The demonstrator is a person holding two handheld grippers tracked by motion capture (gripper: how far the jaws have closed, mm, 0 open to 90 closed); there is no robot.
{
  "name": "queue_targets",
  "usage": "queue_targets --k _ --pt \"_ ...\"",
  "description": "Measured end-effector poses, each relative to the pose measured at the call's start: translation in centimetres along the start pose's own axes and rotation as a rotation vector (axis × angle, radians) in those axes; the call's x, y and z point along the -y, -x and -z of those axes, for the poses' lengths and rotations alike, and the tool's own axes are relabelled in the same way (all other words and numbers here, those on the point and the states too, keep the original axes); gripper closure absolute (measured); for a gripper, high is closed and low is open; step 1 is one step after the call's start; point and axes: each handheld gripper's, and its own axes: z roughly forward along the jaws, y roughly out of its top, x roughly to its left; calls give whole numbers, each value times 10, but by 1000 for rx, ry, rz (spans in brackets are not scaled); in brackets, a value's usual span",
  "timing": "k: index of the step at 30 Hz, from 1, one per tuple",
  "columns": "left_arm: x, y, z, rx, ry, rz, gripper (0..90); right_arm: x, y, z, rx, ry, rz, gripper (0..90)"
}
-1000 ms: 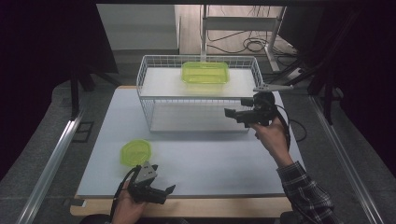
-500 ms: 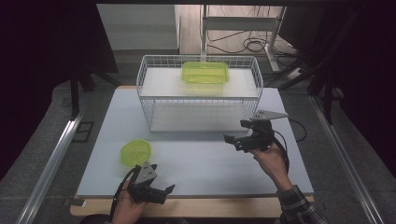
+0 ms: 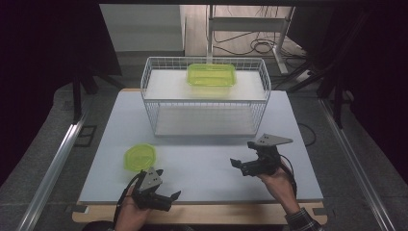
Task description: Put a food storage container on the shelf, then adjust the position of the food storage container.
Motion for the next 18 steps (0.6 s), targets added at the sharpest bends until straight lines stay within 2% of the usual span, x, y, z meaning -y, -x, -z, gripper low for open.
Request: queue_targets --k 11,14,16,18 --pt "0 1 -1 -6 -11 -7 41 31 -9 -2 7 -48 9 46" --pt "-1 1 0 -15 -10 -3 45 43 -10 -2 24 -95 16 47" --pt "-2 1 0 -20 -8 0 45 45 -9 -2 26 -101 15 47" --pt "-5 0 1 -45 -11 8 45 47 -6 0 31 -99 6 46"
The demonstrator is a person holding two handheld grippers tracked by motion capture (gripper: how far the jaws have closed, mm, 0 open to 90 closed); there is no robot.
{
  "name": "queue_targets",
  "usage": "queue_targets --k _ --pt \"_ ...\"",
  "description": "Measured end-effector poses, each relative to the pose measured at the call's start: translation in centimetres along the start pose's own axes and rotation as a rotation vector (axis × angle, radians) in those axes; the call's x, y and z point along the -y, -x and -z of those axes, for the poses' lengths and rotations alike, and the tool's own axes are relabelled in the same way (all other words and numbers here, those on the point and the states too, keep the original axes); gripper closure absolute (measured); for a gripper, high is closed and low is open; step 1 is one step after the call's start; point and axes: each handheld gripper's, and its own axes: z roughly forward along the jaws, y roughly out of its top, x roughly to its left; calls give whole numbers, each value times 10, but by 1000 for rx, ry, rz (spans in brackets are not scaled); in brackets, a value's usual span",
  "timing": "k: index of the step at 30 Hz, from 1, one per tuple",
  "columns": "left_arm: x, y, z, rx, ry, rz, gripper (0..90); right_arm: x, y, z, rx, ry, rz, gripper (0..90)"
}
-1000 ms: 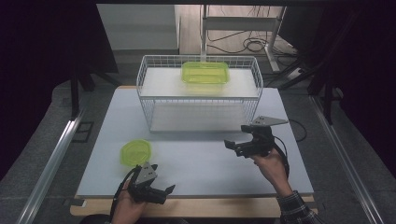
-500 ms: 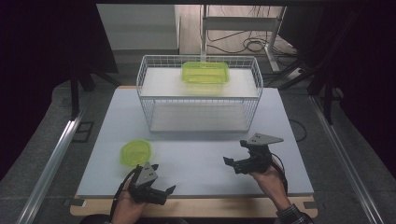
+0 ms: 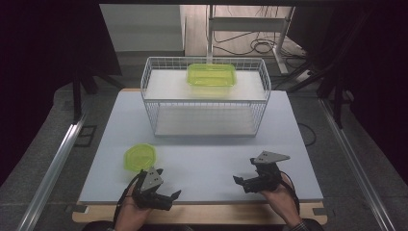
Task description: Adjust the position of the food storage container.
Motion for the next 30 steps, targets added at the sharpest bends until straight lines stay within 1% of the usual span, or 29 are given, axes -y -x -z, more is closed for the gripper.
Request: queue_targets --k 2,3,4,6,7,9,10,11,12,13,14,15,16,17,18,22,23,24,26,28,29,30 --pt "-4 -4 1 3 -2 16 46 0 5 2 10 15 -18 46" --pt "-6 -5 2 8 0 18 47 1 6 2 12 17 -21 46" --pt "-8 -7 4 14 12 18 51 1 7 3 15 19 -24 46" --pt "-10 -8 5 12 16 23 79 1 8 3 17 18 -23 47" --pt "-13 -10 6 12 19 20 79 1 8 3 21 18 -25 47" --pt "-18 -14 7 4 28 8 161 1 9 3 23 19 -24 47" --pt "-20 -17 8 9 30 10 213 1 10 2 24 18 -25 47" --pt "-20 -17 8 9 30 10 269 1 10 2 24 18 -25 47" --pt "-22 -21 9 13 29 26 269 1 10 2 24 18 -25 48" --pt "-23 -24 9 22 31 33 382 1 10 1 24 15 -23 49" --pt "-27 -31 12 20 21 39 431 1 9 1 23 14 -21 49" --pt "-29 -34 13 2 17 34 478 1 9 1 22 16 -20 50" --pt "-29 -34 13 2 17 34 533 1 8 0 22 15 -18 50" --pt "-31 -37 15 -4 15 36 589 1 8 0 21 14 -17 50" --pt "-34 -47 17 -18 15 48 653 1 8 0 21 14 -16 51" --pt "-36 -67 18 -51 4 69 859 2 8 0 23 10 -16 54" --pt "-36 -72 19 -57 4 78 897 2 9 0 23 10 -19 55" --pt "-35 -79 21 -65 3 86 900 2 9 -1 21 7 -22 56" --pt "-34 -87 26 -80 7 102 900 3 9 -2 20 3 -24 59" --pt "-30 -97 35 -113 18 125 900 3 8 -2 18 -1 -22 61" --pt "-27 -103 40 -131 25 143 900 3 8 -2 17 -2 -19 61" --pt "-27 -103 40 -131 25 143 900 2 7 -2 16 -5 -16 62"
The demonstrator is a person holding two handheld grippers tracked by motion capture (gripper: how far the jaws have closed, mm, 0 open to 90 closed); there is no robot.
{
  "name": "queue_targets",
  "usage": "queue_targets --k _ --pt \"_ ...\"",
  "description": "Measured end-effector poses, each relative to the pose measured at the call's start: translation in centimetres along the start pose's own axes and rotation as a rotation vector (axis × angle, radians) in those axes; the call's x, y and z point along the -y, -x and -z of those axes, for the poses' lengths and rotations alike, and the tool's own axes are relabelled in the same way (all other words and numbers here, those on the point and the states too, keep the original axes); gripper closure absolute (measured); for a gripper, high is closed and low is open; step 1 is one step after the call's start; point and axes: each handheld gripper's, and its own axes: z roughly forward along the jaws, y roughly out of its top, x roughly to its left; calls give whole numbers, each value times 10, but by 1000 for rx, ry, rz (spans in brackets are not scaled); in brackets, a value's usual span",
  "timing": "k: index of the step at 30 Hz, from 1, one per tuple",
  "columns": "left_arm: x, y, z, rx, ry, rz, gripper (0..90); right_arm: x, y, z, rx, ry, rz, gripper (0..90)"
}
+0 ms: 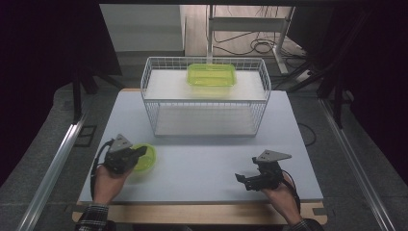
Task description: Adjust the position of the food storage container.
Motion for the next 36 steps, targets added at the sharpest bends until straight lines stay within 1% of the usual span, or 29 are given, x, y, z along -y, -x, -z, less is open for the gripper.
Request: queue_targets --k 1,2,4,5,6,7,8,10,11,12,14,16,17,19,20,23,27,33,35,36 --pt "5 -14 8 -39 10 32 900 0 -1 0 -2 -2 2 62" --pt "5 -14 8 -39 10 32 900 0 -1 -1 -3 -1 3 63" --pt "16 -31 16 -94 9 75 900 0 -2 -1 -6 -5 7 64" --pt "19 -35 17 -105 6 91 900 0 -2 -1 -6 -8 8 64" --pt "19 -35 17 -105 6 91 900 0 -2 -1 -5 -10 6 65" --pt "26 -40 16 -118 -5 113 900 0 -1 -2 -5 -10 7 66" --pt "29 -41 15 -121 -15 118 900 0 -1 -2 -5 -11 5 68" --pt "34 -42 11 -136 -42 115 900 1 -1 -2 -6 -13 5 69" --pt "34 -42 11 -136 -42 115 900 1 -1 -2 -5 -15 6 69" --pt "37 -42 10 -154 -47 123 900 1 -1 -1 -5 -16 8 70" --pt "38 -43 10 -160 -51 126 900 1 -1 -2 -6 -19 8 71" --pt "40 -43 10 -194 -65 115 900 1 -1 -2 -7 -21 8 71" --pt "41 -44 10 -200 -71 117 900 1 -1 -2 -7 -25 9 72" --pt "43 -45 8 -203 -76 121 900 1 -1 -3 -9 -34 15 73" --pt "43 -45 8 -195 -75 127 900 2 -2 -4 -11 -38 18 74" --pt "42 -44 6 -190 -77 129 900 2 -2 -5 -12 -45 21 75" --pt "43 -42 0 -190 -95 128 900 2 -3 -5 -13 -50 22 77" --pt "41 -36 -4 -176 -103 126 900 3 -3 -6 -14 -58 26 79" --pt "39 -31 -8 -160 -103 126 900 3 -3 -7 -14 -61 28 79" --pt "39 -31 -8 -160 -103 126 900 3 -3 -7 -14 -61 28 79"
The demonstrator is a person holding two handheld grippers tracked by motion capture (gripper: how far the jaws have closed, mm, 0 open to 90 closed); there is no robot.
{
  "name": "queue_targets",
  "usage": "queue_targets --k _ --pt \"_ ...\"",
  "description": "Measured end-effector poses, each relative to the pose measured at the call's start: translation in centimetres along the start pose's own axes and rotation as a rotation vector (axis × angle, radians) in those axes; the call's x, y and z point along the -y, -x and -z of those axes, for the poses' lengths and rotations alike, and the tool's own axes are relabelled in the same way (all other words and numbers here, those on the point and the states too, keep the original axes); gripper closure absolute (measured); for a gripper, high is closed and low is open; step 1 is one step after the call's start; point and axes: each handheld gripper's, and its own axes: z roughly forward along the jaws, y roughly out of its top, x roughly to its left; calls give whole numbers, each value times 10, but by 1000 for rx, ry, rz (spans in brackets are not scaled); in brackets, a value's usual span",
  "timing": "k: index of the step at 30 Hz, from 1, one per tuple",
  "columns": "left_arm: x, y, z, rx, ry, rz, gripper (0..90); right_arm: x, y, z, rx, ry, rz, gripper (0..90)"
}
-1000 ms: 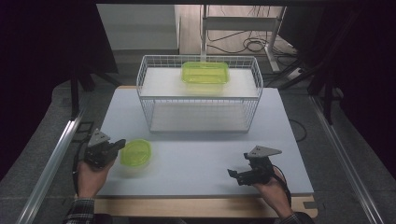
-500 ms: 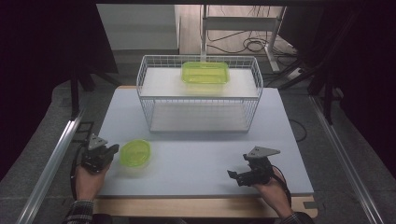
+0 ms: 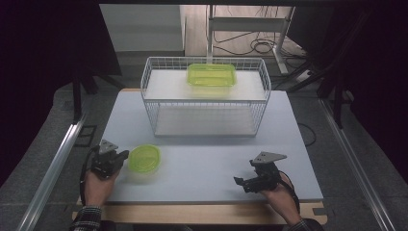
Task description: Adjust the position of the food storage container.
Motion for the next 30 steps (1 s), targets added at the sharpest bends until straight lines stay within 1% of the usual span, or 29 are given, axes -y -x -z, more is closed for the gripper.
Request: queue_targets --k 2,4,5,8,9,10,11,14,16,17,20,21,22,24,26,28,30 --pt "-2 8 -2 14 -2 -8 900 0 0 0 0 -3 2 79" --pt "-3 11 -3 18 -4 -13 900 0 0 -1 0 -4 2 79" --pt "-5 17 -4 26 -4 -20 900 0 0 -1 0 -6 2 79" --pt "-7 25 -6 45 -7 -26 900 0 0 -1 0 -10 3 80" --pt "-7 25 -6 45 -7 -26 900 0 0 -1 0 -10 3 80" --pt "-9 32 -7 54 -10 -37 900 0 0 -2 0 -12 3 80" --pt "-9 32 -7 54 -10 -37 900 0 0 -2 0 -12 3 80" --pt "-11 42 -10 82 -14 -47 900 1 -1 -2 0 -16 4 80" --pt "-14 53 -11 116 -22 -66 900 1 0 -2 0 -17 5 80" --pt "-14 53 -11 116 -22 -66 900 1 0 -2 0 -18 5 79" --pt "-16 65 -13 151 -28 -86 900 1 0 -3 0 -19 6 80" --pt "-16 65 -13 151 -28 -86 900 1 0 -3 0 -19 7 80" --pt "-16 69 -11 148 -26 -101 900 1 0 -3 0 -20 8 80" --pt "-16 69 -9 140 -18 -98 900 1 0 -2 1 -19 9 80" --pt "-14 66 -8 131 -21 -95 900 1 -1 -2 0 -19 7 80" --pt "-9 62 -8 127 -40 -90 900 1 0 -2 1 -19 6 80" --pt "-3 60 -8 144 -65 -85 900 1 0 -2 0 -19 6 80"
